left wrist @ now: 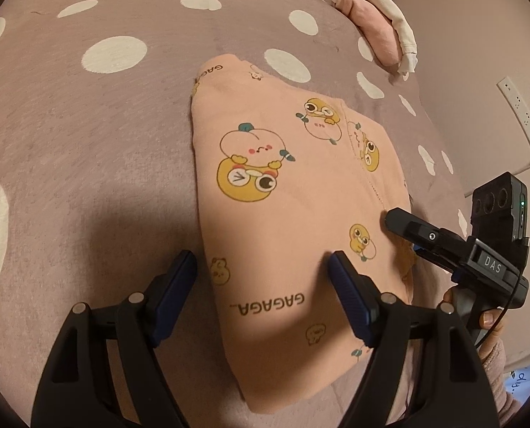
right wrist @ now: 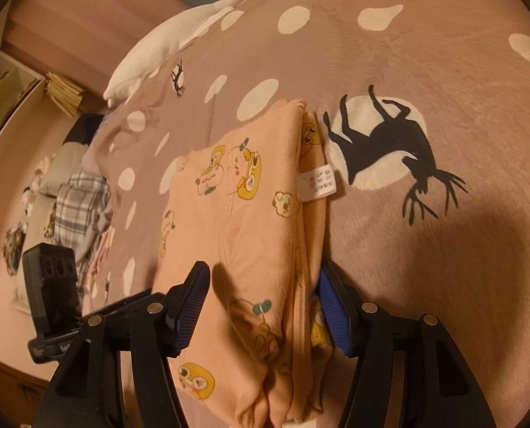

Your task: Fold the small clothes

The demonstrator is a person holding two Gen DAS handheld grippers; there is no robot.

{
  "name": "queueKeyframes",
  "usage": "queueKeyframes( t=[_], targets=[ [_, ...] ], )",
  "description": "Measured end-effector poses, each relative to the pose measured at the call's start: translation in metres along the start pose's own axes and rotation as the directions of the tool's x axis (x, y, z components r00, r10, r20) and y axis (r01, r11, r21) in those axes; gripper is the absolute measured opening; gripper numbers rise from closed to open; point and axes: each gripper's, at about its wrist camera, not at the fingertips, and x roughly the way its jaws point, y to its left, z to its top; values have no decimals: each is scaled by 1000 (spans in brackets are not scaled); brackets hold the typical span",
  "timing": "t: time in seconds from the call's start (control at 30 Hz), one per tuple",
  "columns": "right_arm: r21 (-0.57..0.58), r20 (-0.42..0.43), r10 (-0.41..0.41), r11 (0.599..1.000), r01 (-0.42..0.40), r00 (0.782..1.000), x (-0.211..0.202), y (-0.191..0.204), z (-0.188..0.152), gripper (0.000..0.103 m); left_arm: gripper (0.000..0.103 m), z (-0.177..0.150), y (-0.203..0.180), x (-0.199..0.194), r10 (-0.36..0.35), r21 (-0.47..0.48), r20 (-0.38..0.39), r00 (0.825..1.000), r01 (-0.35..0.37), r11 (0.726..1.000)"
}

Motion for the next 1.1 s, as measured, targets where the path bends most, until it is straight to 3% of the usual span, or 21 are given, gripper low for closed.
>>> queueKeyframes(
  t=[1.1],
  targets=[
    [-29,3,-5,1000,5,1000,14,9,10,61,83,19,-6,18,3,16,4,1000,-3,1000]
  ],
)
